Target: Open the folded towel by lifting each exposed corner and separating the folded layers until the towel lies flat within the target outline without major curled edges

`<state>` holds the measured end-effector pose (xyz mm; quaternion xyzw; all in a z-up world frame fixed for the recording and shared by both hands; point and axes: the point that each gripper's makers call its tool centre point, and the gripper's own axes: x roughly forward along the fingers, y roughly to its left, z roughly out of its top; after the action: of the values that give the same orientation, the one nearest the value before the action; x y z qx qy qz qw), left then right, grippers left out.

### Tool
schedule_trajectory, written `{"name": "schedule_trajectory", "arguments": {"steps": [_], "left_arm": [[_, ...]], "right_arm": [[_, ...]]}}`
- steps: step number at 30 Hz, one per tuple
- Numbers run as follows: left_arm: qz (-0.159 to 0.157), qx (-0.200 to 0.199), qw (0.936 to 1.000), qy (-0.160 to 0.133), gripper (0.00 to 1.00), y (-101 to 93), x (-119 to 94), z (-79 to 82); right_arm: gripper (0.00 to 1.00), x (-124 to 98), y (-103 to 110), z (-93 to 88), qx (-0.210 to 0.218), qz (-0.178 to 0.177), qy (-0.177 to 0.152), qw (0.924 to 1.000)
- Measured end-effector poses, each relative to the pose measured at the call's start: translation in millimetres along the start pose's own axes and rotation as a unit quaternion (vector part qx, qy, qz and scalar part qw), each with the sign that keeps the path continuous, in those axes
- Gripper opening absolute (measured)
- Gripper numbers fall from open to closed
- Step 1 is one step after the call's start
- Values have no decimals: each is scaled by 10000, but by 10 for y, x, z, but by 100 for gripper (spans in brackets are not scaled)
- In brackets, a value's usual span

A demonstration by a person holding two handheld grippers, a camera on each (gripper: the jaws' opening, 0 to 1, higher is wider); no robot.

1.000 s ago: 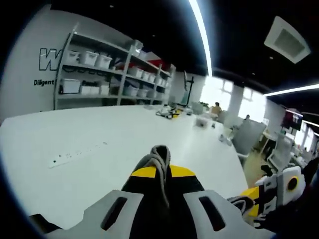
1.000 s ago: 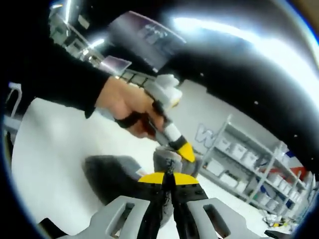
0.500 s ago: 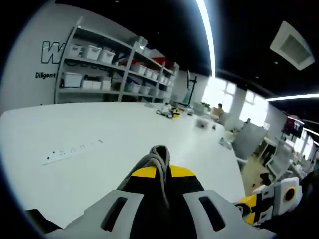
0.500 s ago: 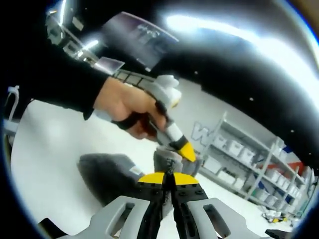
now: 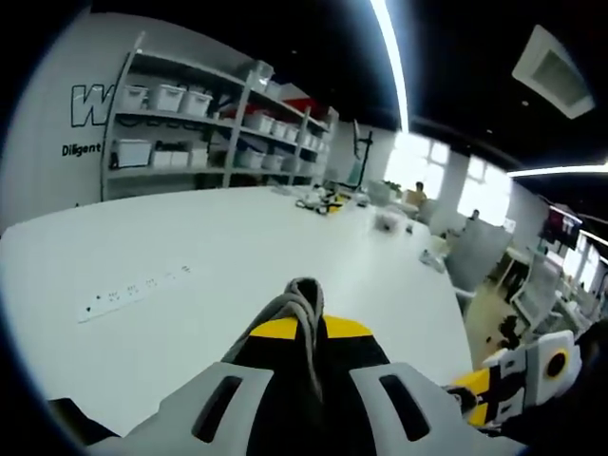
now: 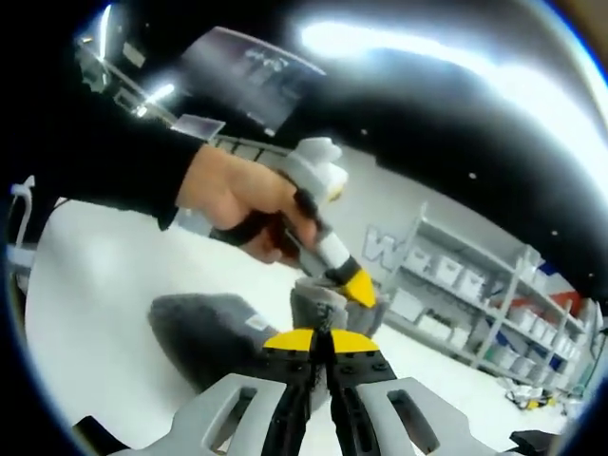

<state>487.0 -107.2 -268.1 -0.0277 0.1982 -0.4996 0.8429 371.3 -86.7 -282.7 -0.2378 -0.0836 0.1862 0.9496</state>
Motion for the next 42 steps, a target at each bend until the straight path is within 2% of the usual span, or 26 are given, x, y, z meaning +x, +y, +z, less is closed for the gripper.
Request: {"name": "schedule_trajectory", "arguments": {"steps": [14, 27, 36, 42], "left_arm": [[60, 55, 9998, 171, 7, -69, 272, -49], [56, 185, 9984, 532, 6, -197, 584, -227], [88, 238, 9979, 603, 6, -250, 681, -218], [73, 237, 9976, 652, 7, -270, 778, -283]], "right_arm": [[0, -73, -127, -161, 335, -118, 102, 9993], [0, -197, -265, -448, 591, -192, 292, 9976], [0, -245, -308, -490, 675, -231, 297, 9970], [0, -263, -310, -559, 872, -203, 314, 9955]]}}
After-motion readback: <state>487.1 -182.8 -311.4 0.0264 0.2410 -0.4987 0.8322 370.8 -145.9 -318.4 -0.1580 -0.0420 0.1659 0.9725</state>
